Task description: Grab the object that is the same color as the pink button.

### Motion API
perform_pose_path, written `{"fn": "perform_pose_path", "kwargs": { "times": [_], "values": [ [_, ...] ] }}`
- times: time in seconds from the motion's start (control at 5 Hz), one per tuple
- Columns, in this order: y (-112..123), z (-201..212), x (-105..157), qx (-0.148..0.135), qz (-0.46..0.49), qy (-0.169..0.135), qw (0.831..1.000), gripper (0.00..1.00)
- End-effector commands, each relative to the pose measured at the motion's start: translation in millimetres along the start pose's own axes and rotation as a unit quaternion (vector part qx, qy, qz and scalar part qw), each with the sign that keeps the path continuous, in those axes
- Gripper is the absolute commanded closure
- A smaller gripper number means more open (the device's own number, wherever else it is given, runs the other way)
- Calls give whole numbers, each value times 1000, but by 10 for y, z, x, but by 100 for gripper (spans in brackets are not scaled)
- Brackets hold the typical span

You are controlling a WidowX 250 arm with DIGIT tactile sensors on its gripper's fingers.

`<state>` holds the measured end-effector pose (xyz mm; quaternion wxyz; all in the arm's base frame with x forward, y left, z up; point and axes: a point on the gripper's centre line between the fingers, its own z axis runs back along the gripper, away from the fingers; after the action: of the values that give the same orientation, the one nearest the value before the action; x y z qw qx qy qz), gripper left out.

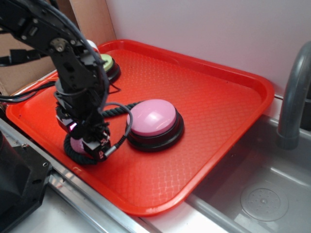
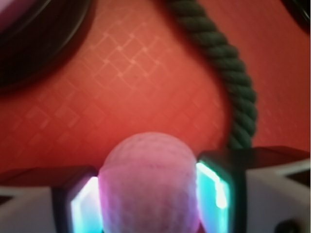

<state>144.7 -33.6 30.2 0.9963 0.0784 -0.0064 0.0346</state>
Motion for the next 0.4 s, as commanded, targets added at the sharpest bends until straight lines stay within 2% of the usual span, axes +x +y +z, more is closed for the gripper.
{"fn": "perform_pose_path", "kwargs": {
  "times": [0.0, 0.2],
  "values": [
    [318, 758, 253, -47, 91, -44, 994, 100],
    [619, 1071, 369, -67, 96, -60, 991, 100]
  ]
}}
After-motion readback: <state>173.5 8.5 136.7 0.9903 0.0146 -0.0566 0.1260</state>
